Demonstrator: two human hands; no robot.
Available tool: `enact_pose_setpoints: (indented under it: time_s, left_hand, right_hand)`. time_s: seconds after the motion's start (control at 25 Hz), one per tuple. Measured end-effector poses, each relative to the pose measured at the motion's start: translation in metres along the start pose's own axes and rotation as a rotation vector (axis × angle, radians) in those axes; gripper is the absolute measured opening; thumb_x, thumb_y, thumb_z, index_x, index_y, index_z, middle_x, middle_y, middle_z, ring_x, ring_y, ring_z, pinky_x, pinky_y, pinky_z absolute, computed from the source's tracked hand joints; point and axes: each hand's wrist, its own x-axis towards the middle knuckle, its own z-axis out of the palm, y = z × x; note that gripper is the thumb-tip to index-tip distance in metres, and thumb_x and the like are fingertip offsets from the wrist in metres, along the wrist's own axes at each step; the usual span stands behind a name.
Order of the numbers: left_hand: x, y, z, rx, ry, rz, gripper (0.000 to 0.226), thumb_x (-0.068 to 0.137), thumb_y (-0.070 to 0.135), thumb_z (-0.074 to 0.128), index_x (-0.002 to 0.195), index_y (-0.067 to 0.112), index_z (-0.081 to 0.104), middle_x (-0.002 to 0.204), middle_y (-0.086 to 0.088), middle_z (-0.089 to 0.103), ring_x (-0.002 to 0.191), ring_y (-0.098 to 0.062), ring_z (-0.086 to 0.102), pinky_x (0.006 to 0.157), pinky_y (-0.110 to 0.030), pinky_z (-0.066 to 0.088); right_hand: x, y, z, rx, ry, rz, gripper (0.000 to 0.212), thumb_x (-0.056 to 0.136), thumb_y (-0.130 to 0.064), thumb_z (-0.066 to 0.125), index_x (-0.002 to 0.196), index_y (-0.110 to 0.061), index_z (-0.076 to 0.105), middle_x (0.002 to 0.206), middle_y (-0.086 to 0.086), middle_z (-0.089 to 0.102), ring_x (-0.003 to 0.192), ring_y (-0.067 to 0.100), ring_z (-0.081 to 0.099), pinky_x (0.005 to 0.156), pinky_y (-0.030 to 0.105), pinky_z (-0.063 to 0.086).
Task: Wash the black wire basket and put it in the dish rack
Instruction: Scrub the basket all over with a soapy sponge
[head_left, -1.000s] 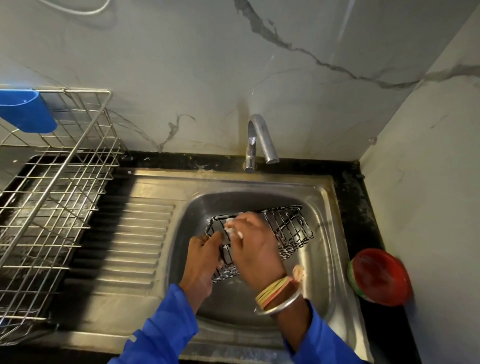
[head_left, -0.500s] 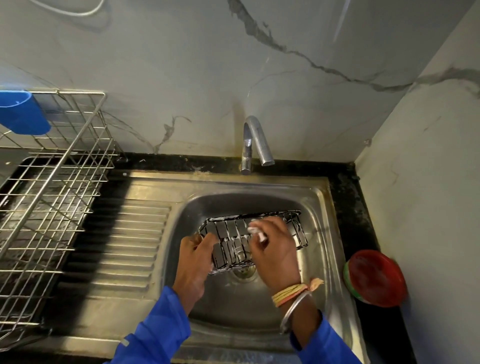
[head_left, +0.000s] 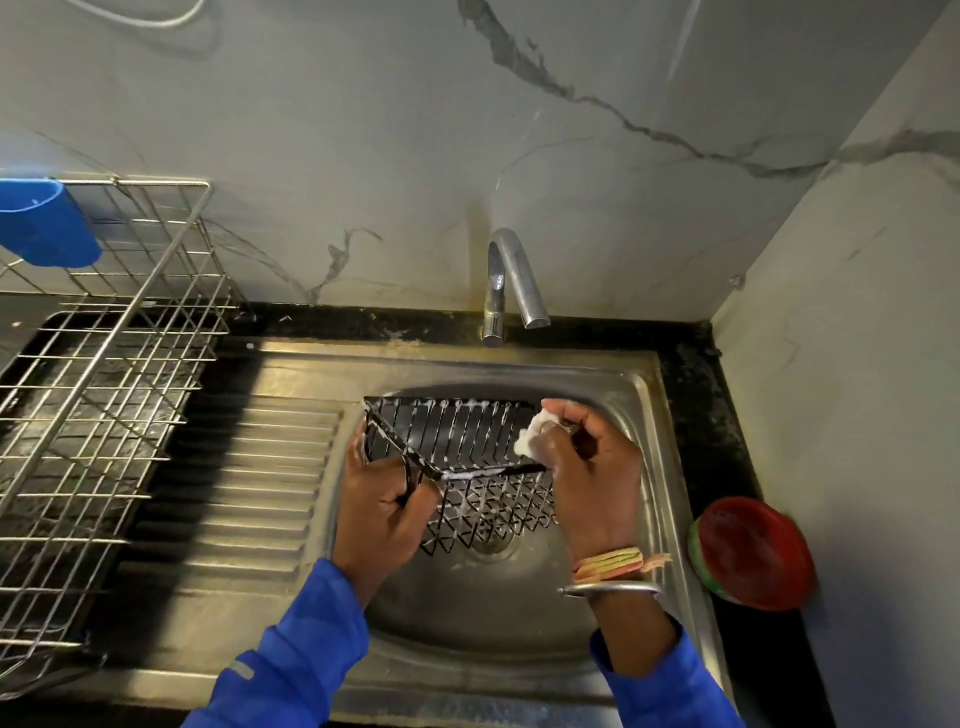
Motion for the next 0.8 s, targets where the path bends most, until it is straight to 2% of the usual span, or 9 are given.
enact_pose_setpoints:
  time_s: [0.08,0.16,0.24,0.32,0.48,0.56,0.64,0.72,0.8]
  left_hand:
    - [0.003,0.0,-0.003,0.103,-0.005,0.12,0.043,0.08,0.015,0.058,0.042,0.011,0.037,0.043,0.006,0.04,0.044,-0.016,0.039,0.1,-0.055,0.044]
    - [-0.001,0.0,-0.002,0.173,-0.005,0.232,0.041,0.08,0.017,0.059,0.042,0.011,0.044,0.042,0.006,0.047,0.048,-0.008,0.044,0.112,-0.066,0.03]
    - [-0.007,0.0,0.002,0.2,-0.003,0.283,0.04,0.08,0.016,0.059,0.042,0.011,0.048,0.042,0.006,0.049,0.051,-0.008,0.045,0.108,-0.074,0.027]
    - [-0.01,0.0,0.002,0.216,-0.004,0.332,0.039,0.079,0.014,0.059,0.041,0.011,0.048,0.042,0.006,0.049,0.051,-0.008,0.045,0.1,-0.082,0.029]
    - [-0.018,0.0,0.002,0.231,-0.051,0.406,0.038,0.078,0.014,0.063,0.042,0.011,0.049,0.044,0.007,0.05,0.052,-0.007,0.044,0.099,-0.083,0.031]
    - [-0.023,-0.001,0.006,0.209,-0.044,0.384,0.042,0.081,0.014,0.063,0.043,0.011,0.047,0.044,0.006,0.049,0.05,-0.007,0.042,0.101,-0.082,0.03]
    - [-0.024,-0.001,0.01,0.22,-0.021,0.356,0.048,0.089,0.018,0.061,0.043,0.012,0.048,0.043,0.007,0.048,0.049,-0.006,0.042,0.105,-0.079,0.03]
    - [-0.021,0.0,0.009,0.245,0.0,0.353,0.048,0.089,0.017,0.059,0.042,0.012,0.05,0.042,0.007,0.048,0.049,-0.006,0.043,0.102,-0.081,0.031]
    - [-0.017,0.0,0.006,0.256,-0.005,0.387,0.041,0.083,0.017,0.061,0.043,0.012,0.053,0.043,0.007,0.051,0.05,-0.006,0.046,0.099,-0.083,0.032]
  right_hand:
    - [-0.008,-0.008,0.003,-0.167,-0.187,-0.074,0.017,0.089,-0.013,0.063,0.093,-0.028,0.07,0.097,-0.012,0.066,0.081,-0.001,0.064,0.07,0.014,0.052]
    - [-0.023,-0.01,0.011,-0.295,-0.351,-0.165,0.013,0.093,-0.018,0.059,0.092,-0.02,0.072,0.093,-0.009,0.064,0.078,0.0,0.062,0.069,0.014,0.052]
    - [-0.035,-0.01,0.015,-0.285,-0.454,-0.186,0.018,0.096,-0.022,0.056,0.091,-0.015,0.072,0.087,-0.005,0.065,0.073,0.005,0.062,0.064,0.017,0.052]
    - [-0.03,-0.009,0.005,-0.215,-0.578,-0.052,0.015,0.094,-0.023,0.06,0.098,-0.016,0.073,0.087,-0.005,0.07,0.074,0.006,0.066,0.063,0.017,0.053]
    - [-0.001,-0.003,-0.021,-0.236,-0.962,0.13,0.014,0.088,-0.022,0.069,0.1,-0.018,0.074,0.094,-0.005,0.074,0.089,0.009,0.069,0.082,0.027,0.056]
    - [0.002,-0.009,-0.02,-0.282,-1.072,0.099,0.013,0.089,-0.034,0.067,0.092,-0.025,0.076,0.078,-0.008,0.072,0.074,0.011,0.066,0.071,0.029,0.055]
    - [0.001,-0.012,-0.015,-0.339,-1.135,0.052,0.03,0.091,-0.05,0.058,0.073,-0.03,0.071,0.058,-0.008,0.054,0.053,0.016,0.048,0.054,0.034,0.04]
    - [0.0,-0.005,-0.007,-0.348,-1.156,0.04,0.042,0.091,-0.059,0.049,0.076,-0.025,0.07,0.072,0.002,0.06,0.064,0.021,0.054,0.064,0.046,0.046]
    - [-0.002,0.001,0.0,-0.385,-1.199,0.03,0.052,0.089,-0.063,0.043,0.093,-0.019,0.071,0.098,0.012,0.069,0.089,0.032,0.065,0.086,0.051,0.051]
